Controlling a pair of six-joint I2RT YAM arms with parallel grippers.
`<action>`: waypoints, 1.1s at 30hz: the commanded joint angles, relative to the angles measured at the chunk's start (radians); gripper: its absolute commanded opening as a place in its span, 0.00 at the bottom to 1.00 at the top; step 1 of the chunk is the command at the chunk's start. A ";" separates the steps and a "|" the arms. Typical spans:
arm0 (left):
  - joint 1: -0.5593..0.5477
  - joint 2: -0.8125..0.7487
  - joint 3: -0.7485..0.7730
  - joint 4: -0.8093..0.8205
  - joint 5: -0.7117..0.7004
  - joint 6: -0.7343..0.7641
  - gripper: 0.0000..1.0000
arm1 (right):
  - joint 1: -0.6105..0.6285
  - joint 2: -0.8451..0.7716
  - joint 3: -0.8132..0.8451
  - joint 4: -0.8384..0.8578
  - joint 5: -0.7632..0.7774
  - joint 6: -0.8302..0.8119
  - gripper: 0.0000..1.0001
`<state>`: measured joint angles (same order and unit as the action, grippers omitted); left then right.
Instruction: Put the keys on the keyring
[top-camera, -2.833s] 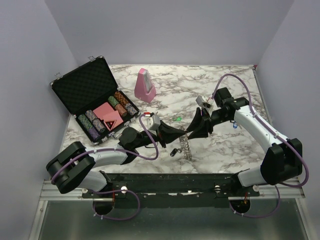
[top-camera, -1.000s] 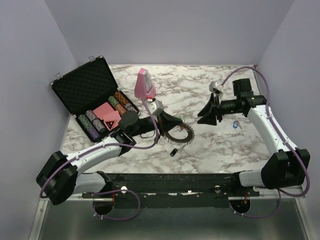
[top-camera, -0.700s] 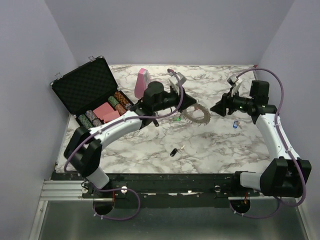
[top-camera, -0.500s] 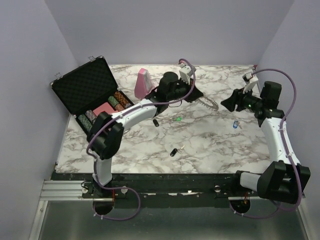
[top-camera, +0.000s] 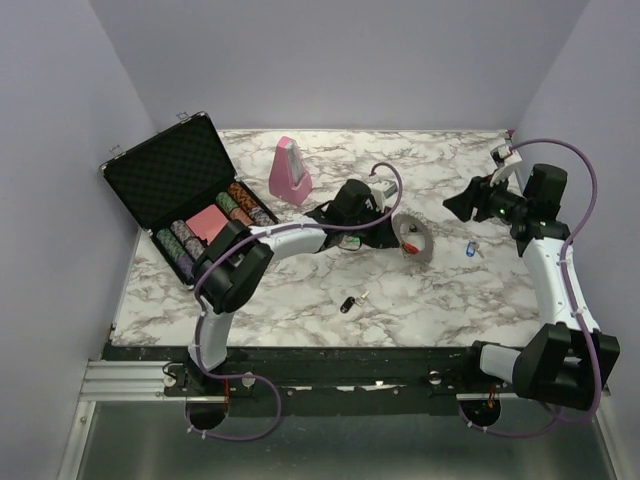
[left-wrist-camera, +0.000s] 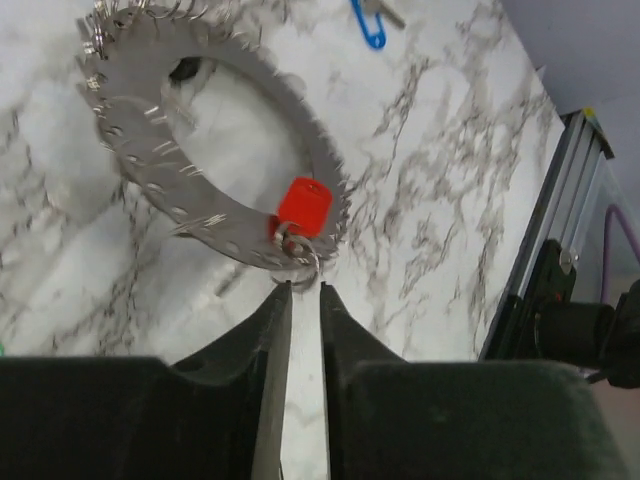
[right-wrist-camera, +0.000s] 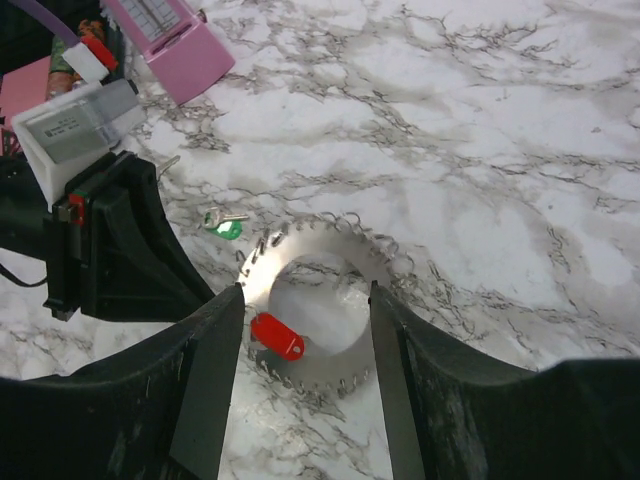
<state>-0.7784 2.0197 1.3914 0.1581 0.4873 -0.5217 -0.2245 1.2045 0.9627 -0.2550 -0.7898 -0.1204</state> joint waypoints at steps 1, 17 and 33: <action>0.001 -0.145 -0.069 -0.061 -0.015 0.051 0.31 | -0.004 0.015 -0.016 0.023 -0.078 -0.001 0.62; 0.201 -1.195 -0.678 0.002 -0.231 0.125 0.99 | -0.056 -0.126 -0.064 0.014 -0.175 -0.101 0.72; 0.475 -1.523 -0.658 -0.523 -0.219 0.299 0.99 | -0.061 -0.201 0.085 0.027 0.190 0.482 1.00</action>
<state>-0.3107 0.5407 0.7513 -0.2897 0.2836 -0.2474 -0.2790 1.0424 0.9958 -0.2272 -0.7589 0.2111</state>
